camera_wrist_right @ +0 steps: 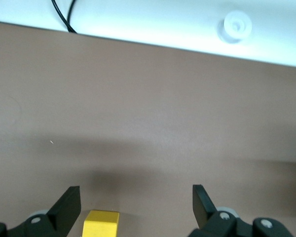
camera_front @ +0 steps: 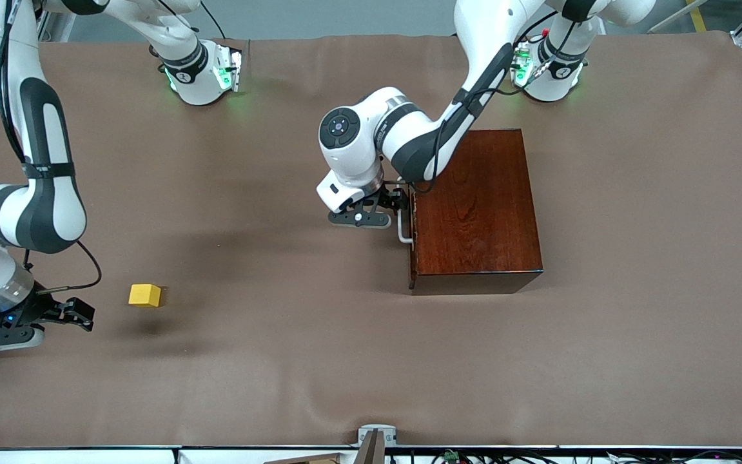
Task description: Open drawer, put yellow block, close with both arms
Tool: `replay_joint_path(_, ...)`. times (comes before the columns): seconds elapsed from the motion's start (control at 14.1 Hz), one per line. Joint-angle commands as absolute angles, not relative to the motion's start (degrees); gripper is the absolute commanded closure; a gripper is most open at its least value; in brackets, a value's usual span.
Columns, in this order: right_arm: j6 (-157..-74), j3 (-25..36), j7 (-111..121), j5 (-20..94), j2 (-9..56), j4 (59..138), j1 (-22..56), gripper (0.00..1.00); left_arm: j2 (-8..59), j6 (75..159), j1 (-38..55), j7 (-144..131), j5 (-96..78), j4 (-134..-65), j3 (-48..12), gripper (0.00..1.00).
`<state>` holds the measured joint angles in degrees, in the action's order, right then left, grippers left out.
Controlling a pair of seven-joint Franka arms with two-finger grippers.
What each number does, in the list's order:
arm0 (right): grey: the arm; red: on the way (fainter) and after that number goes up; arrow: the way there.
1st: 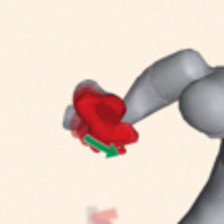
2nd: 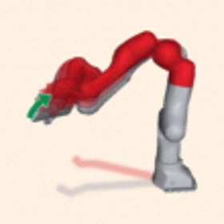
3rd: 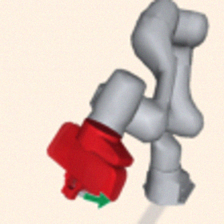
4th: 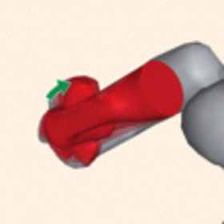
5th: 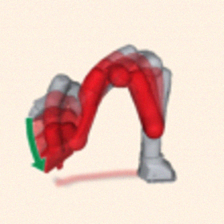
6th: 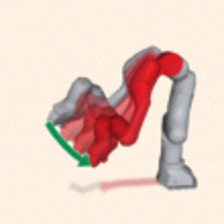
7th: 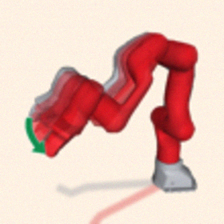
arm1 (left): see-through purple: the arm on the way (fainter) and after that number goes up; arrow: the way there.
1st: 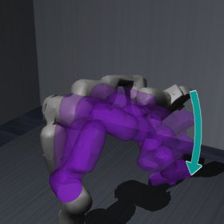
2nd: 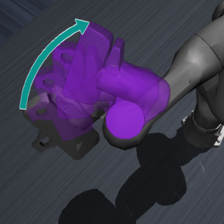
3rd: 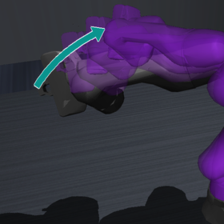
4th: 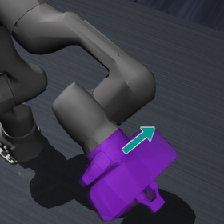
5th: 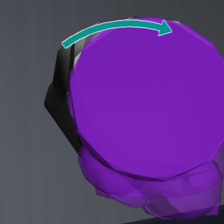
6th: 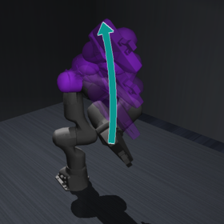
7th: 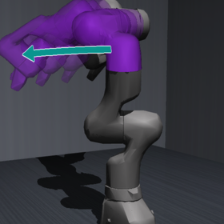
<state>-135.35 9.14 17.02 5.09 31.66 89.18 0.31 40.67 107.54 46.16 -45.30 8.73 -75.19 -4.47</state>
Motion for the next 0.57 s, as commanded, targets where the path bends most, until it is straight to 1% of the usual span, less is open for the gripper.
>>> replay_joint_path(0.0,-133.61,8.61,12.06,4.92,31.38,91.14,0.87,0.00,40.87,104.24,46.67,-45.70,12.20,-73.83,-4.13,0.00)
replay_joint_path(0.07,-129.85,8.61,10.21,4.92,31.12,91.14,2.18,0.00,40.70,104.15,46.76,-45.70,12.83,-73.83,-4.13,0.00)
replay_joint_path(0.21,-125.61,8.61,5.47,4.92,31.37,91.14,2.99,0.00,40.61,103.89,46.67,-45.79,12.92,-73.83,-4.22,0.00)
replay_joint_path(0.28,-124.38,8.61,4.06,4.92,31.72,91.40,3.51,0.00,40.78,103.89,46.67,-45.79,12.83,-73.92,-4.39,0.00)
replay_joint_path(0.49,-124.19,8.61,3.87,4.92,31.90,94.04,4.04,0.00,41.22,104.32,46.76,-46.05,12.74,-73.83,-4.57,0.00)
